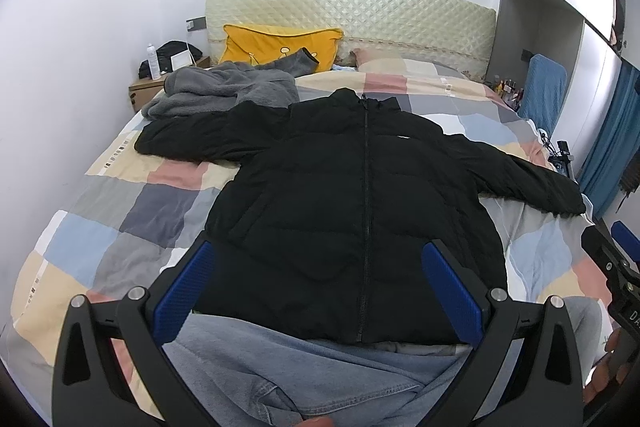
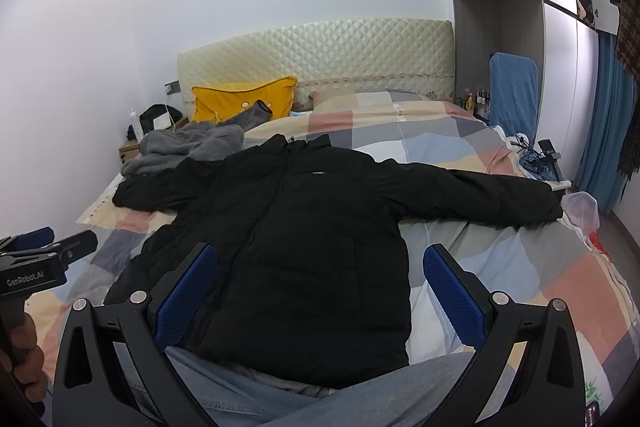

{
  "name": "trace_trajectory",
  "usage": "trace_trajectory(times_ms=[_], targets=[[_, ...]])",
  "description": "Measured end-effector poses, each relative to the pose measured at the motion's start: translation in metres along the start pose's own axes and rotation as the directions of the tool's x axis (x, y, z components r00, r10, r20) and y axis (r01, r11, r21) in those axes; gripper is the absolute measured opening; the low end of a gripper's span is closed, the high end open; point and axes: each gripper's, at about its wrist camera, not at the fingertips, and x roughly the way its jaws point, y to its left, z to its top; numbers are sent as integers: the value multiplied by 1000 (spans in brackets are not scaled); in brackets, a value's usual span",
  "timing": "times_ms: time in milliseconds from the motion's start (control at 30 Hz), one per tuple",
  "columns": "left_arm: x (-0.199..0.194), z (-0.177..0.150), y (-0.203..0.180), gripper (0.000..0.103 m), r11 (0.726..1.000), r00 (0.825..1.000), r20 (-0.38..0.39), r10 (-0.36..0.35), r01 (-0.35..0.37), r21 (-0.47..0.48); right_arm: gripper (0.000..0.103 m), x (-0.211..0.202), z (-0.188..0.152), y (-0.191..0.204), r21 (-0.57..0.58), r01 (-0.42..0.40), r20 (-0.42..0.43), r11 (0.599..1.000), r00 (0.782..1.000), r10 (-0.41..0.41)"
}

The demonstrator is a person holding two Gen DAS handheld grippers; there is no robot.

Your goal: Fold large clothes

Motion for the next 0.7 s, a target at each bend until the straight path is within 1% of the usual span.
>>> trace_trajectory(times_ms=[367,467,667,700], targets=[[2,-2,1,103,1000,1000,-3,-2,2,8,103,1,-3,-3,5,0,2,1000,1000,0],[2,0,2,103,1000,1000,-18,-8,8,3,103,2,-3,-2,5,-5,-7,1000,1000,5],[-4,0,4,103,1000,1000,-2,-1,1,7,103,-1,3,4,-3,-13,15,1000,1000,13],[-2,5,0,103,1000,1000,-3,-4,4,8,103,-1,3,4,-1,-12,18,1000,1000,12]])
